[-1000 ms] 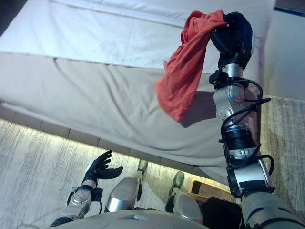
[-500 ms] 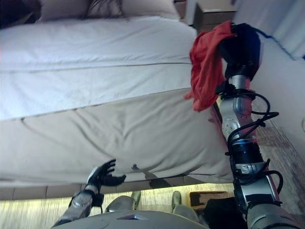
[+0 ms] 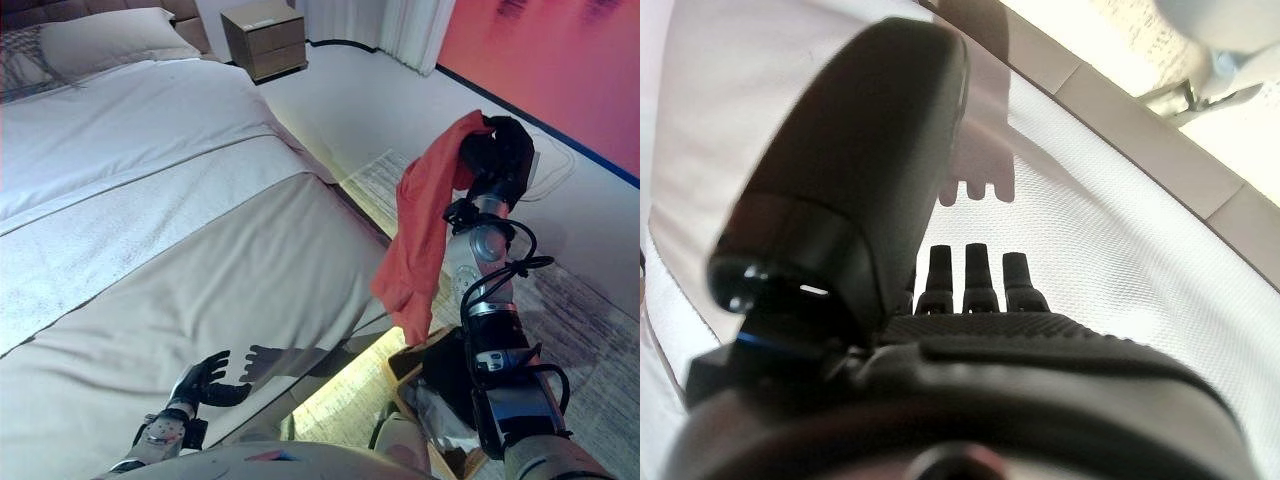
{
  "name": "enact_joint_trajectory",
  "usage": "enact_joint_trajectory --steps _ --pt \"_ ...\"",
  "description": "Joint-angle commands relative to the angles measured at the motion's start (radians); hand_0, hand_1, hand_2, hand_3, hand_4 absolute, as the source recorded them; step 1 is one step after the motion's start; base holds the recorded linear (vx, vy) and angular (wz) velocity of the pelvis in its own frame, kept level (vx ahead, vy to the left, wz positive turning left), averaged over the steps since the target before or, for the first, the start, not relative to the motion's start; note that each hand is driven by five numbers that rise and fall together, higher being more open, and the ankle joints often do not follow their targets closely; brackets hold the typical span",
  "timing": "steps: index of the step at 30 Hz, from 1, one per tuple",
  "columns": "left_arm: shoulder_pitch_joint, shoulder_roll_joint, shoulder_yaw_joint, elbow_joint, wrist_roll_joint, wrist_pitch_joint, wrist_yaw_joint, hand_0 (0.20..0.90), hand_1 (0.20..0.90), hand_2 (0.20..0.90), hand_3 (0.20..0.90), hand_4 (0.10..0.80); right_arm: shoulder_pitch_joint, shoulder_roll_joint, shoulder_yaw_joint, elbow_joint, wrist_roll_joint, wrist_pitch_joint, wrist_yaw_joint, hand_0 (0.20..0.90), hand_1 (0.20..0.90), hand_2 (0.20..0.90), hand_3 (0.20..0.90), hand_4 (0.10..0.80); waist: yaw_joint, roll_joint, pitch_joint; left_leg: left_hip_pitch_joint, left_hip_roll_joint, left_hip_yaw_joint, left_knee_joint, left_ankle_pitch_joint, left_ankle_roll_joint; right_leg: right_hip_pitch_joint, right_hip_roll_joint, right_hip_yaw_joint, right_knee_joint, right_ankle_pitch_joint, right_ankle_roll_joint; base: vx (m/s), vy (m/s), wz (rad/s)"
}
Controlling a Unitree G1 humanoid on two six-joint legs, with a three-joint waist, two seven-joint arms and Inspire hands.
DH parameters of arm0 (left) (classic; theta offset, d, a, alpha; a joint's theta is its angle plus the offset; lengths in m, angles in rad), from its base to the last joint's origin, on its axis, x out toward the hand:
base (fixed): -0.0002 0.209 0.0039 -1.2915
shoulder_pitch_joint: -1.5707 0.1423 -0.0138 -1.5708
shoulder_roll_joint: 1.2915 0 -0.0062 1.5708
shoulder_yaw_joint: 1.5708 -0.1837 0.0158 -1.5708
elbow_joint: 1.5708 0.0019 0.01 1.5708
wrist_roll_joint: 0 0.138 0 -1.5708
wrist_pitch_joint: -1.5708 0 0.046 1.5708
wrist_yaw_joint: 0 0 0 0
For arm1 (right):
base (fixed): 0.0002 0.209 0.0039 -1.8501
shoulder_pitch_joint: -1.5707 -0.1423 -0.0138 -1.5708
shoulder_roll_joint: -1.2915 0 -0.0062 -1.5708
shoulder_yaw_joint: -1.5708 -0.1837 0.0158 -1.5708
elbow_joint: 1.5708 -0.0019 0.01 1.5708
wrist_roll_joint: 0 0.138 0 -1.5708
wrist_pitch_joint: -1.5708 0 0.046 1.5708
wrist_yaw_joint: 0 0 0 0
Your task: Pick up the clothes from the bed and place them into the basket
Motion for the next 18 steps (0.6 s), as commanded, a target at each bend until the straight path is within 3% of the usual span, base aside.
enact_joint_trajectory --steps 1,3,8,18 --pt "-0.02 0.001 0.041 -0.042 -0.044 -0.022 -0.003 0.9 0.9 0.9 0.9 0.8 -0.194 -0.031 0.023 -0.051 -0.019 -0.066 0.05 0.3 0.3 0.3 0.2 0.1 0.06 0.004 -0.07 -0.122 -0.091 0.005 0.029 -0.052 -0.004 0.208 -0.022 -0.081 -0.159 -0.002 0.077 -0.087 -0.19 -1.04" --pt "-0.021 -0.013 0.048 -0.054 -0.04 -0.028 -0.002 0.9 0.9 0.9 0.9 0.8 -0.202 -0.001 0.046 -0.049 -0.034 -0.064 0.036 0.3 0.3 0.3 0.2 0.1 0.08 -0.003 -0.061 -0.135 -0.072 0.045 0.043 -0.026 -0.023 0.251 0.014 -0.113 -0.289 -0.009 0.064 -0.186 -0.218 -1.07" --pt "-0.013 -0.057 0.026 -0.089 -0.013 -0.037 -0.02 0.9 0.9 0.9 0.9 0.8 -0.197 -0.002 0.08 -0.064 -0.056 -0.038 0.0 0.3 0.3 0.3 0.2 0.1 0.076 -0.022 -0.046 -0.19 -0.033 0.031 0.075 0.006 -0.063 0.254 0.057 -0.079 -0.367 -0.002 0.06 -0.102 -0.131 -1.01" --pt "0.033 -0.068 0.037 -0.069 0.013 -0.061 -0.036 0.9 0.9 0.9 0.9 0.8 -0.155 -0.039 0.057 -0.021 -0.069 0.009 -0.089 0.3 0.3 0.3 0.2 0.1 0.05 -0.005 -0.042 -0.161 -0.005 0.002 0.031 0.042 -0.104 0.246 0.07 -0.093 -0.37 -0.002 0.042 -0.007 -0.02 -0.02"
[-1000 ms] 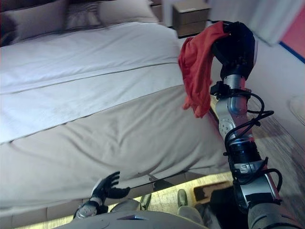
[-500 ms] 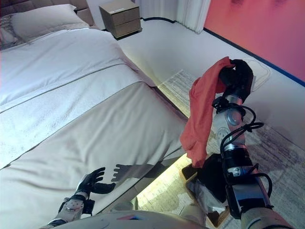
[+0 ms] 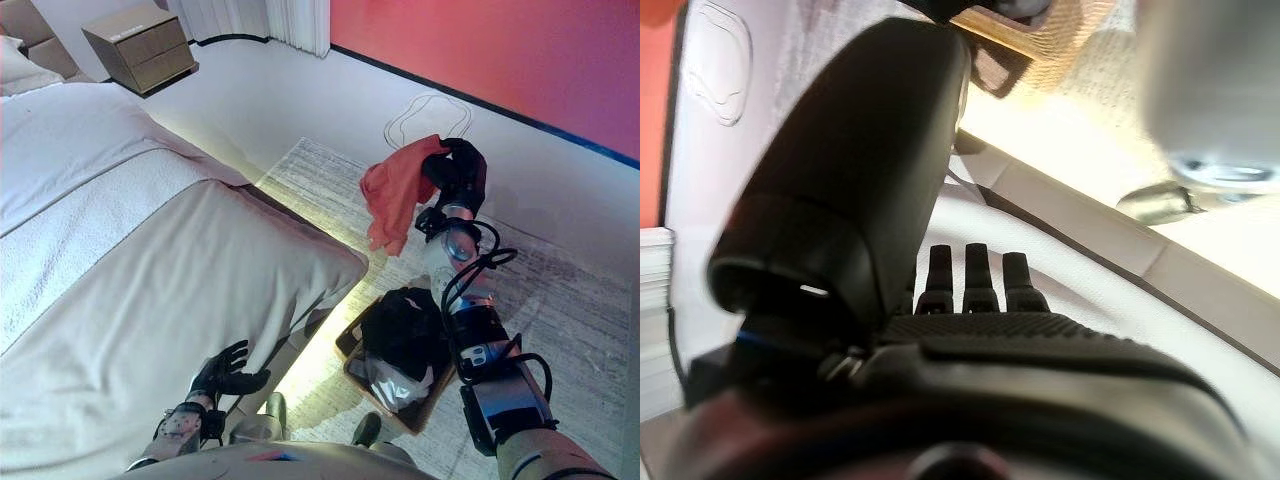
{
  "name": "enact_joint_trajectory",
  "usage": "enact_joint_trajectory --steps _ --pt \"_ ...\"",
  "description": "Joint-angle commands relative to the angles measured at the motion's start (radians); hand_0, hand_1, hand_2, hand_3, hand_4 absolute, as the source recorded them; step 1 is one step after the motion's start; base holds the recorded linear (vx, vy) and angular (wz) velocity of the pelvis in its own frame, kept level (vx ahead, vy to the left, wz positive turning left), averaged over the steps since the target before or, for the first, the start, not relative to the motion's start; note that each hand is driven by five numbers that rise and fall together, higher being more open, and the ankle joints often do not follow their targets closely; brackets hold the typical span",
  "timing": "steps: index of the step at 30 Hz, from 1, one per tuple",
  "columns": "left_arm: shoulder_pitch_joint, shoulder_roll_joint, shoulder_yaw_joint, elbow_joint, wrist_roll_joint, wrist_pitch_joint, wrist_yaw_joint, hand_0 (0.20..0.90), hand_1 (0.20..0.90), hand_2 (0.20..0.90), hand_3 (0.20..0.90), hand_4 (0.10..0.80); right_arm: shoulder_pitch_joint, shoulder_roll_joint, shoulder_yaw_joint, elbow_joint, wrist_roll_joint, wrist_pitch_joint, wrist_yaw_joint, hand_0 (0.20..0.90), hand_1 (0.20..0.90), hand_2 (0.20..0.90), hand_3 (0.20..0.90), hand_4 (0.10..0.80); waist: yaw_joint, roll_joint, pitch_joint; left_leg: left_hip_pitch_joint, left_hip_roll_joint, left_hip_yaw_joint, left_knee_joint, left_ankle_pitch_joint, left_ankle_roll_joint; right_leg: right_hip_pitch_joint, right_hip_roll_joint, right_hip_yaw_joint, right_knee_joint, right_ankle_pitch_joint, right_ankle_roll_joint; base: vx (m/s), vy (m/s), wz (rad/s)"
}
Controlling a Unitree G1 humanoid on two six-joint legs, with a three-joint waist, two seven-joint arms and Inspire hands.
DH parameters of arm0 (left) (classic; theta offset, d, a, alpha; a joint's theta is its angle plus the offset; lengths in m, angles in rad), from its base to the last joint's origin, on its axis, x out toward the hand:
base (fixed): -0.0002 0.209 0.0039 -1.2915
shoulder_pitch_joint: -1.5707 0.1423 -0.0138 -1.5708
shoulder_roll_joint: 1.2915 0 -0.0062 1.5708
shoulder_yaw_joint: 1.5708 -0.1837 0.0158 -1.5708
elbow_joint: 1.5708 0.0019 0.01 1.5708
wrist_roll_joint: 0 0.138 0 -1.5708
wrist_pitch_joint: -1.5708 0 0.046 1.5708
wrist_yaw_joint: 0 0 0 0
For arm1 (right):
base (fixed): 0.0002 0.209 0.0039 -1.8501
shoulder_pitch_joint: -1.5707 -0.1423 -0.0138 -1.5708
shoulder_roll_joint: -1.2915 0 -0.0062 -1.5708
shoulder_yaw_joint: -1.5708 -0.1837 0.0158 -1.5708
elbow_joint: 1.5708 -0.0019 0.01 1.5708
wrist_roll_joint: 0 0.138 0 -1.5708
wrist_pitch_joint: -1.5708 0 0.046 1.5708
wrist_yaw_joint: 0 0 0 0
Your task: Pick up the clothes from the bed and place them into the basket
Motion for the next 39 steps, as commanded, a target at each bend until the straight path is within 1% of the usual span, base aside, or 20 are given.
enact_joint_trajectory --steps 1,6,12,17,22,24,30,32,39 --pt "-0.013 0.062 -0.027 0.032 0.018 -0.072 0.002 0.9 0.9 0.9 0.9 0.8 -0.118 -0.05 -0.049 -0.048 -0.063 -0.069 -0.019 0.3 0.3 0.3 0.2 0.1 0.018 -0.016 -0.062 -0.112 -0.008 -0.068 0.072 -0.037 -0.055 0.101 -0.113 -0.041 0.049 -0.032 0.09 0.007 0.028 0.06" --pt "-0.007 0.067 -0.02 0.034 0.01 -0.074 -0.009 0.9 0.9 0.9 0.9 0.8 -0.083 -0.059 -0.078 0.003 -0.098 -0.063 -0.102 0.3 0.3 0.3 0.2 0.1 0.007 0.004 -0.064 -0.11 -0.012 -0.074 0.068 -0.036 -0.063 0.09 -0.119 -0.043 0.059 -0.038 0.086 0.0 0.028 0.07" --pt "-0.01 0.058 -0.037 0.028 -0.004 -0.08 -0.009 0.9 0.9 0.9 0.9 0.8 -0.022 -0.062 -0.119 0.081 -0.098 -0.079 -0.161 0.3 0.3 0.3 0.2 0.1 -0.004 0.02 -0.057 -0.106 -0.016 -0.077 0.064 -0.036 -0.065 0.085 -0.123 -0.044 0.064 -0.039 0.085 0.0 0.0 0.0" --pt "-0.004 0.05 -0.048 0.029 -0.008 -0.085 0.001 0.9 0.9 0.9 0.9 0.8 0.044 -0.048 -0.136 0.108 -0.089 -0.08 -0.181 0.3 0.3 0.3 0.2 0.1 -0.017 0.027 -0.054 -0.101 -0.018 -0.074 0.057 -0.033 -0.067 0.08 -0.124 -0.04 0.064 -0.038 0.084 0.0 0.0 0.0" --pt "-0.004 0.047 -0.047 0.025 -0.018 -0.086 0.004 0.9 0.9 0.9 0.9 0.8 0.1 -0.032 -0.143 0.123 -0.09 -0.083 -0.176 0.3 0.3 0.3 0.2 0.1 -0.027 0.033 -0.05 -0.101 -0.018 -0.072 0.056 -0.033 -0.067 0.074 -0.125 -0.035 0.066 -0.038 0.084 0.0 0.0 0.0" --pt "-0.003 0.042 -0.05 0.023 -0.013 -0.089 0.007 0.9 0.9 0.9 0.9 0.8 0.147 -0.013 -0.144 0.151 -0.092 -0.092 -0.164 0.3 0.3 0.3 0.2 0.1 -0.031 0.035 -0.048 -0.099 -0.019 -0.069 0.052 -0.031 -0.067 0.074 -0.125 -0.034 0.063 -0.036 0.085 0.0 0.0 0.0" --pt "-0.001 0.037 -0.054 0.014 -0.015 -0.083 0.015 0.9 0.9 0.9 0.9 0.8 0.215 0.015 -0.135 0.209 -0.064 -0.094 -0.143 0.3 0.3 0.3 0.2 0.1 -0.039 0.038 -0.046 -0.091 -0.02 -0.066 0.044 -0.03 -0.065 0.071 -0.123 -0.031 0.062 -0.035 0.084 0.0 0.0 0.0" --pt "-0.002 0.036 -0.06 0.014 -0.018 -0.083 0.016 0.9 0.9 0.9 0.9 0.8 0.236 0.029 -0.132 0.24 -0.038 -0.093 -0.152 0.3 0.3 0.3 0.2 0.1 -0.04 0.039 -0.045 -0.087 -0.022 -0.068 0.039 -0.031 -0.064 0.07 -0.122 -0.03 0.062 -0.035 0.083 0.0 0.0 0.0" --pt "-0.006 0.033 -0.074 0.025 -0.009 -0.087 0.015 0.9 0.9 0.9 0.9 0.8 0.25 0.051 -0.153 0.374 0.003 -0.104 -0.157 0.3 0.3 0.3 0.2 0.1 -0.035 0.044 -0.045 -0.074 -0.029 -0.076 0.03 -0.033 -0.063 0.073 -0.119 -0.03 0.058 -0.032 0.082 0.005 -0.004 0.03"
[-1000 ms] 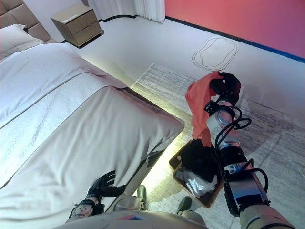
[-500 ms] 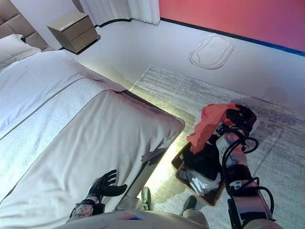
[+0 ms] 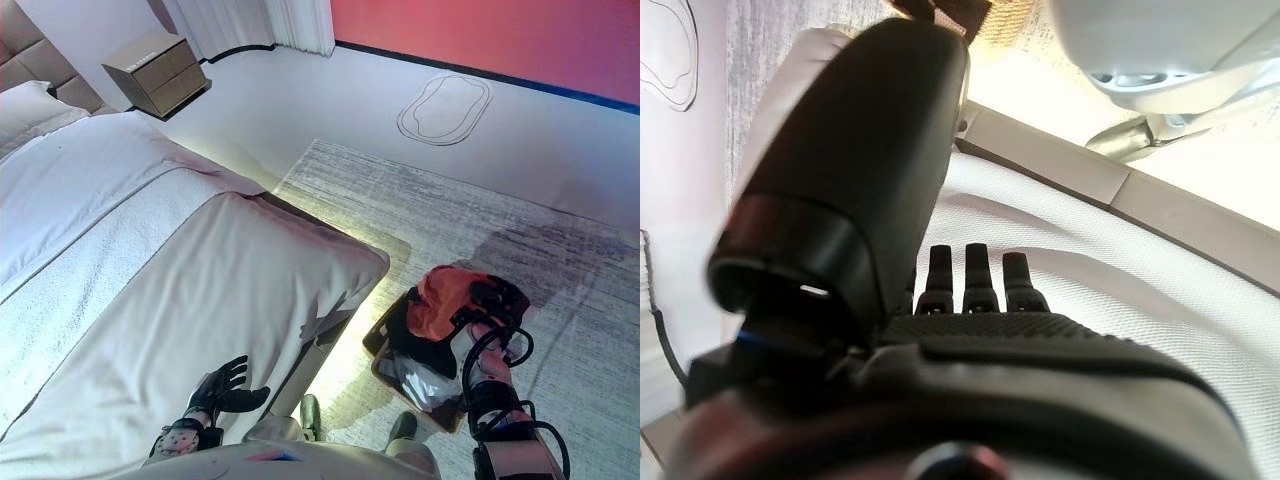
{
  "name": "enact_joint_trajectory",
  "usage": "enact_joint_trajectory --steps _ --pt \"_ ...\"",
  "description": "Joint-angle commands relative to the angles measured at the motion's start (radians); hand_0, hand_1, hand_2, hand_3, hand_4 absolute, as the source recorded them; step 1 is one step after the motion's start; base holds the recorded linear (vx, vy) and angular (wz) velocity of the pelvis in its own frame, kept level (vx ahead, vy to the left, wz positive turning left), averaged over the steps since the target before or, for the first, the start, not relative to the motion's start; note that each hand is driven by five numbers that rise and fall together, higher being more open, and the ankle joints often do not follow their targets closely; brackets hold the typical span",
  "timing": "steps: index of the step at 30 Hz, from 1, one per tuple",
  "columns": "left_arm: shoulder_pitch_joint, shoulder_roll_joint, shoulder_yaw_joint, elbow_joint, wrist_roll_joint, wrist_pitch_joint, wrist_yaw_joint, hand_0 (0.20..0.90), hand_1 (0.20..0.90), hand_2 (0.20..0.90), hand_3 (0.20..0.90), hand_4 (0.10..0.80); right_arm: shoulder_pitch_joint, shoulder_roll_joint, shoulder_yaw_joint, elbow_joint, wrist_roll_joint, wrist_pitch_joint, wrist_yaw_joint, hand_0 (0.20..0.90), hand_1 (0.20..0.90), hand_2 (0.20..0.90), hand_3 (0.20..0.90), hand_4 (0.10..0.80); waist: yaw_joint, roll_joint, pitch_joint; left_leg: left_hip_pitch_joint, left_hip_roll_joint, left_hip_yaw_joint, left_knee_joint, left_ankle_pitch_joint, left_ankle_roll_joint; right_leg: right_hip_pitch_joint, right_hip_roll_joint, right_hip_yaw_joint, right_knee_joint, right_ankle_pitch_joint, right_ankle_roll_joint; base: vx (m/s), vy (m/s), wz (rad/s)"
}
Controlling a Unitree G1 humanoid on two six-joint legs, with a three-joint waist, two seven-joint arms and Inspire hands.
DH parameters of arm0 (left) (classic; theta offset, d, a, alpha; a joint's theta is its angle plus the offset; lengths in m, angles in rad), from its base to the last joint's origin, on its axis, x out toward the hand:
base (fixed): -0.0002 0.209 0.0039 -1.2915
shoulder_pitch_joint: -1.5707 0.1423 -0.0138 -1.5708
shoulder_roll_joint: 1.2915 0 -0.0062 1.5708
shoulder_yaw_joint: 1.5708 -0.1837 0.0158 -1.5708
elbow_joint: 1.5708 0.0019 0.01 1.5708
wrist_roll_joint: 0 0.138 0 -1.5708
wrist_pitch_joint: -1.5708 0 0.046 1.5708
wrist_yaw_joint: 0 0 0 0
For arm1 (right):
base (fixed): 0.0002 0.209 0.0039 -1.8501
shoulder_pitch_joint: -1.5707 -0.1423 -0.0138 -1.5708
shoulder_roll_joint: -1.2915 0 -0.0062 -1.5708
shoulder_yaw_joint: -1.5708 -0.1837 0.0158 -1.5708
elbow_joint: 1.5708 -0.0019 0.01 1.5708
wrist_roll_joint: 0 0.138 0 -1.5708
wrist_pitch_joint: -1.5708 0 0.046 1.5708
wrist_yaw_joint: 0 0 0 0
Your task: Pick up the clothes from the bed and place them into the basket
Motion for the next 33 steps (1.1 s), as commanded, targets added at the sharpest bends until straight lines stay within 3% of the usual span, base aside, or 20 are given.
enact_joint_trajectory --steps 1,2,3,15,24,28,33 --pt "-0.035 0.03 -0.04 0.008 -0.007 -0.067 0.019 0.9 0.9 0.9 0.9 0.8 -0.057 -0.014 -0.03 -0.003 0.018 -0.115 0.002 0.3 0.3 0.3 0.2 0.1 0.016 -0.052 -0.051 -0.083 -0.004 -0.052 0.03 -0.027 -0.052 0.05 -0.089 -0.015 0.063 -0.024 0.07 0.007 -0.009 0.04" --pt "-0.038 0.029 -0.045 0.013 -0.006 -0.068 0.019 0.9 0.9 0.9 0.9 0.8 -0.053 -0.013 -0.033 0.025 0.007 -0.108 0.029 0.425 0.425 0.425 0.345 0.245 0.017 -0.051 -0.053 -0.082 -0.005 -0.055 0.029 -0.028 -0.052 0.05 -0.088 -0.016 0.063 -0.023 0.071 0.006 -0.015 0.05" --pt "-0.039 0.029 -0.046 0.012 -0.002 -0.067 0.019 0.9 0.9 0.9 0.9 0.8 -0.05 -0.013 -0.032 0.04 0.009 -0.097 0.047 0.9 0.9 0.9 0.9 0.8 0.019 -0.051 -0.054 -0.081 -0.005 -0.057 0.029 -0.029 -0.051 0.05 -0.088 -0.016 0.062 -0.022 0.071 0.004 -0.019 0.07" --pt "-0.047 0.045 -0.056 0.01 0.004 -0.056 0.005 0.9 0.9 0.9 0.9 0.8 -0.037 -0.007 -0.037 0.125 0.086 -0.084 0.141 0.9 0.9 0.9 0.9 0.8 0.021 -0.052 -0.059 -0.059 -0.016 -0.073 0.019 -0.039 -0.043 0.052 -0.078 -0.011 0.06 -0.019 0.07 0.001 -0.009 0.03" --pt "-0.039 0.051 -0.035 0.011 0.018 -0.056 -0.006 0.9 0.9 0.9 0.9 0.8 0.012 0.007 0.019 0.142 0.063 0.0 0.347 0.9 0.9 0.9 0.9 0.8 0.01 -0.069 -0.073 -0.053 -0.019 -0.072 0.008 -0.041 -0.035 0.045 -0.072 -0.004 0.054 -0.014 0.073 0.0 0.0 0.0" --pt "-0.033 0.053 -0.022 0.015 0.024 -0.058 -0.012 0.9 0.9 0.9 0.9 0.8 0.049 0.029 0.051 0.164 0.034 0.028 0.398 0.9 0.9 0.9 0.9 0.8 0.001 -0.076 -0.079 -0.052 -0.018 -0.067 0.006 -0.042 -0.034 0.04 -0.069 0.001 0.057 -0.017 0.074 0.0 0.0 0.0" --pt "-0.037 0.04 -0.001 0.029 0.033 -0.059 -0.032 0.9 0.9 0.9 0.9 0.8 0.128 0.068 0.093 0.28 -0.147 0.006 0.444 0.9 0.9 0.9 0.9 0.8 -0.02 -0.087 -0.083 -0.05 -0.015 -0.056 0.005 -0.048 -0.025 0.033 -0.064 0.012 0.063 -0.021 0.079 0.0 0.0 0.0"
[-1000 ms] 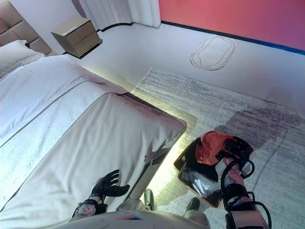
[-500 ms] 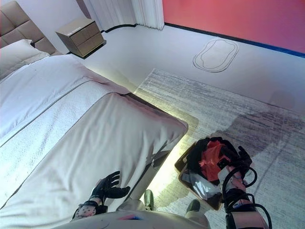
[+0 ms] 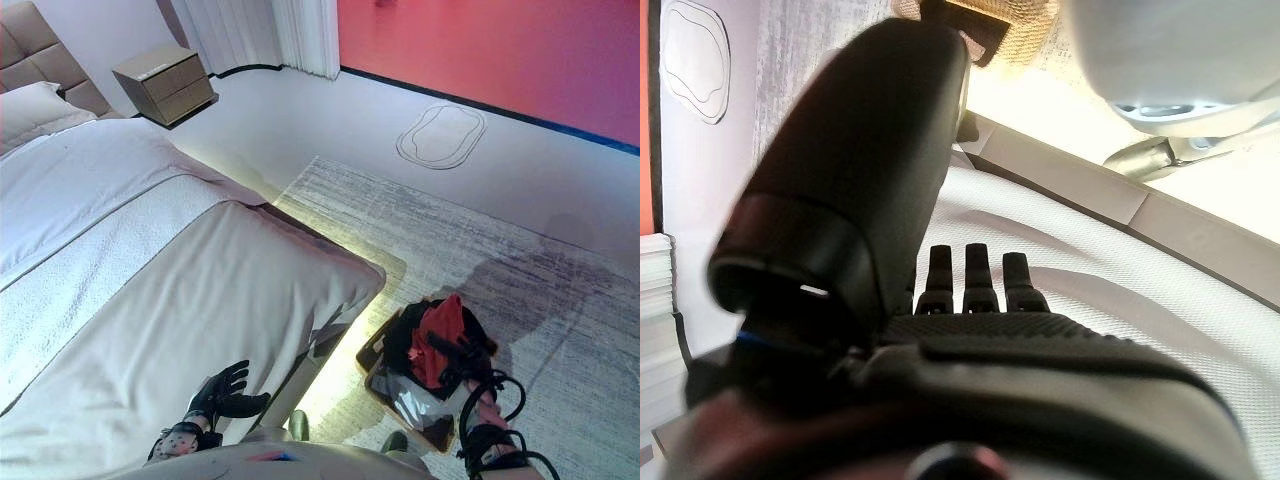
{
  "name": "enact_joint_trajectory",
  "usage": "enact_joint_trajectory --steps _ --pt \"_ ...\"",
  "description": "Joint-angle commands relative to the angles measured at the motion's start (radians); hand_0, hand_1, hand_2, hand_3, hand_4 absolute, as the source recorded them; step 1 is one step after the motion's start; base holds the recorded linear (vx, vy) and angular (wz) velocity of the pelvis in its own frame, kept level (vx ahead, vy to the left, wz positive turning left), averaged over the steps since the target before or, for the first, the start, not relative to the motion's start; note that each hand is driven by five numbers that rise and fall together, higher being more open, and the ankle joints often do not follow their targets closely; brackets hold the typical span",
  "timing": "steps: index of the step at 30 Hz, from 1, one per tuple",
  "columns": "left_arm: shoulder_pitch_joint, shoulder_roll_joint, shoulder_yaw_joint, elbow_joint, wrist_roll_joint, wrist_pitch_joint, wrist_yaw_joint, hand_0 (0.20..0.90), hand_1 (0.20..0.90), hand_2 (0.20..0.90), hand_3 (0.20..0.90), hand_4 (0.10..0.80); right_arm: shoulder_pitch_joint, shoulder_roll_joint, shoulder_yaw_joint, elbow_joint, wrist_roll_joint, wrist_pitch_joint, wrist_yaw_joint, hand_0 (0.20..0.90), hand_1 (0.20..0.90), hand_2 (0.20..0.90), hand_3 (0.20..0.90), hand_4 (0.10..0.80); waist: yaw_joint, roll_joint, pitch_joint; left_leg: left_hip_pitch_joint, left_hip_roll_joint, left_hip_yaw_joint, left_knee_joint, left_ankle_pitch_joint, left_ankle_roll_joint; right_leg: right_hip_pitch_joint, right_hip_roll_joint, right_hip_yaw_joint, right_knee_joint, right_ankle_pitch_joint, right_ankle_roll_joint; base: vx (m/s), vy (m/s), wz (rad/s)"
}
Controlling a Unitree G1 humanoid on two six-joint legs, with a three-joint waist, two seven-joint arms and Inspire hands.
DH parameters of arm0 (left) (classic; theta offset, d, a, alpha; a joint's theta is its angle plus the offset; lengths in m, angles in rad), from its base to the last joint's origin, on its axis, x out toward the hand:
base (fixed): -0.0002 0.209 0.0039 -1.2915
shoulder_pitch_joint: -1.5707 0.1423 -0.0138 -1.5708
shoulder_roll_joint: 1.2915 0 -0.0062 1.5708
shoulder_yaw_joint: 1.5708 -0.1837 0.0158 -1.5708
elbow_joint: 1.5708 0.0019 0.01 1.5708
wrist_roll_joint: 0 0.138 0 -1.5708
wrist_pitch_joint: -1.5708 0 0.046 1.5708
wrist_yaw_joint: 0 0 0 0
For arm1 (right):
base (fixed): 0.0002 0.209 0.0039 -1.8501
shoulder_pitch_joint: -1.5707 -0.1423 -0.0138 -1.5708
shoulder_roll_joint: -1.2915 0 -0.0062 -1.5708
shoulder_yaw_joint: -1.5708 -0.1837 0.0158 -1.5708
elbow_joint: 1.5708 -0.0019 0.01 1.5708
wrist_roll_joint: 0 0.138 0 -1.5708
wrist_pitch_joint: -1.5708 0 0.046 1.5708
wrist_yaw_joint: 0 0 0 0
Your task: Pick up the clothes from the bed and place them into the basket
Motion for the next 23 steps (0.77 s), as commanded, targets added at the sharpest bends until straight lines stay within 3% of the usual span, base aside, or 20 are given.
enact_joint_trajectory --steps 1,6,9,23 --pt "-0.047 0.023 0.01 0.03 0.018 -0.058 -0.023 0.9 0.9 0.9 0.9 0.8 -0.01 -0.004 0.036 0.052 -0.149 -0.059 0.02 0.9 0.9 0.9 0.9 0.8 -0.01 -0.023 -0.02 -0.042 -0.009 -0.026 0.005 -0.041 -0.025 0.027 -0.06 0.035 0.059 -0.021 0.071 -0.015 0.012 -0.04" --pt "-0.069 0.005 0.006 0.08 0.011 -0.048 -0.092 0.9 0.9 0.9 0.9 0.8 0.032 0.018 0.081 0.18 -0.334 -0.045 0.054 0.9 0.9 0.9 0.9 0.8 -0.03 -0.027 -0.015 -0.037 -0.01 -0.019 0.005 -0.049 -0.017 0.021 -0.056 0.052 0.068 -0.026 0.072 -0.031 0.021 -0.08" --pt "-0.079 -0.006 0.018 0.114 -0.013 -0.045 -0.118 0.9 0.9 0.9 0.9 0.8 0.059 0.028 0.076 0.24 -0.308 -0.004 0.051 0.9 0.9 0.9 0.9 0.8 -0.046 -0.033 -0.016 -0.025 -0.01 -0.015 0.005 -0.057 -0.013 0.026 -0.049 0.067 0.067 -0.027 0.073 0.005 0.011 -0.1" --pt "-0.104 -0.015 0.027 0.178 -0.051 -0.021 -0.154 0.9 0.9 0.9 0.9 0.8 0.066 0.046 0.064 0.249 -0.335 -0.043 0.099 0.9 0.9 0.9 0.9 0.8 -0.087 -0.043 -0.027 -0.002 0.004 0.009 0.005 -0.063 -0.012 0.019 -0.035 0.113 0.079 -0.036 0.076 0.006 0.014 -0.12"
